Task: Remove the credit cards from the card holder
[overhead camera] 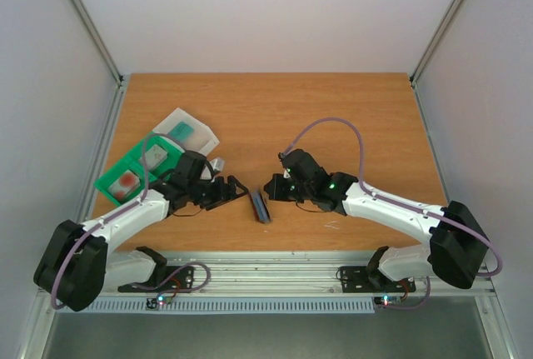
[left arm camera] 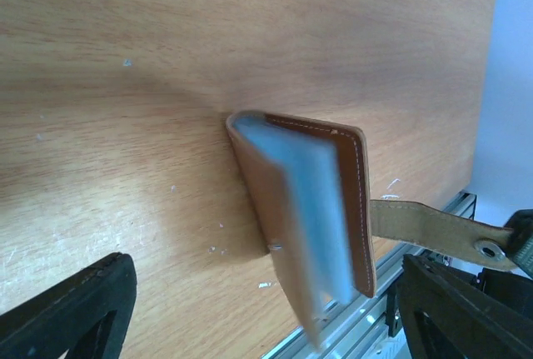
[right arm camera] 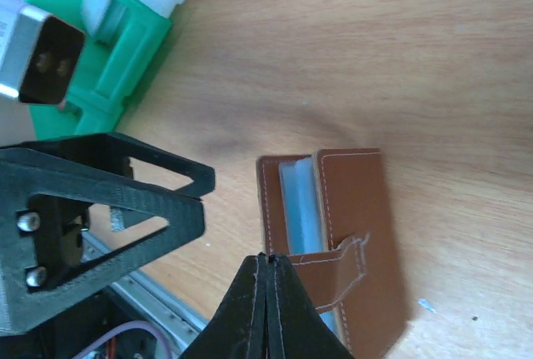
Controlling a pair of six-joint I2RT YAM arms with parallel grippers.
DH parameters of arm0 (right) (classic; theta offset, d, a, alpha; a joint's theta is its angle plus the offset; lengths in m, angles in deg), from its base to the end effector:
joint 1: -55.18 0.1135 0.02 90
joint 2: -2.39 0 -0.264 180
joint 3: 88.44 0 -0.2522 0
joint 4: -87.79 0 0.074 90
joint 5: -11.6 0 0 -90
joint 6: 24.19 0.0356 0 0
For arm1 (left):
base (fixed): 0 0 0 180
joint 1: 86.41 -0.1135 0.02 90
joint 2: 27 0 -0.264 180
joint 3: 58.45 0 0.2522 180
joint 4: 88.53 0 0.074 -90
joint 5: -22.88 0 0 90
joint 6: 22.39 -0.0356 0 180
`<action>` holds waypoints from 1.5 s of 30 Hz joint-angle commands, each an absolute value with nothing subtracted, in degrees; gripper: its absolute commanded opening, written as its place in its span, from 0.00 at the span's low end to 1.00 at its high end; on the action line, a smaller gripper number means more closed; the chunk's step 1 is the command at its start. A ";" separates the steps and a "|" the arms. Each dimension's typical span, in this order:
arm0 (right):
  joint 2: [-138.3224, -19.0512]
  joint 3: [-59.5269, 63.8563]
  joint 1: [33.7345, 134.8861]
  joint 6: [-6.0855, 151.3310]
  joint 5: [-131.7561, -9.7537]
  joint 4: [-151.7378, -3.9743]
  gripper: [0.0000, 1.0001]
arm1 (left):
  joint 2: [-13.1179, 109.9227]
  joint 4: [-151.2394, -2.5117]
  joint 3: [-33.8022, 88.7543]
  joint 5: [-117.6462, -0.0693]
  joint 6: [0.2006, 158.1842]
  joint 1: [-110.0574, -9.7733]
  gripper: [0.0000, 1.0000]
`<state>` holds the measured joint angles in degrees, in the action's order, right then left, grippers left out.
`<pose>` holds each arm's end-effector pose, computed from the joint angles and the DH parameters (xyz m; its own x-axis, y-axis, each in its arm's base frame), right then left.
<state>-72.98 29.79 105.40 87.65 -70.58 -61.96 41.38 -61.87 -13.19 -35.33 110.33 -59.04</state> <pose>0.1737 0.2162 0.2339 -0.7180 -0.2864 -0.6343 -0.6001 0.7165 0.3558 0.1885 -0.1187 0.1803 -0.9682 -0.1481 -0.2015 0.0490 0.6778 -0.7336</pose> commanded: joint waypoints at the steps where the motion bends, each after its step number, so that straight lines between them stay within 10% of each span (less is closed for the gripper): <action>1: -73.66 30.19 105.82 90.21 -67.84 -66.44 0.01 | 40.63 -60.40 -12.19 -34.54 108.93 -58.92 0.85; 45: -72.57 40.06 102.21 85.25 -92.56 -47.38 0.01 | 57.38 -78.24 -14.79 -33.98 114.60 -56.17 0.48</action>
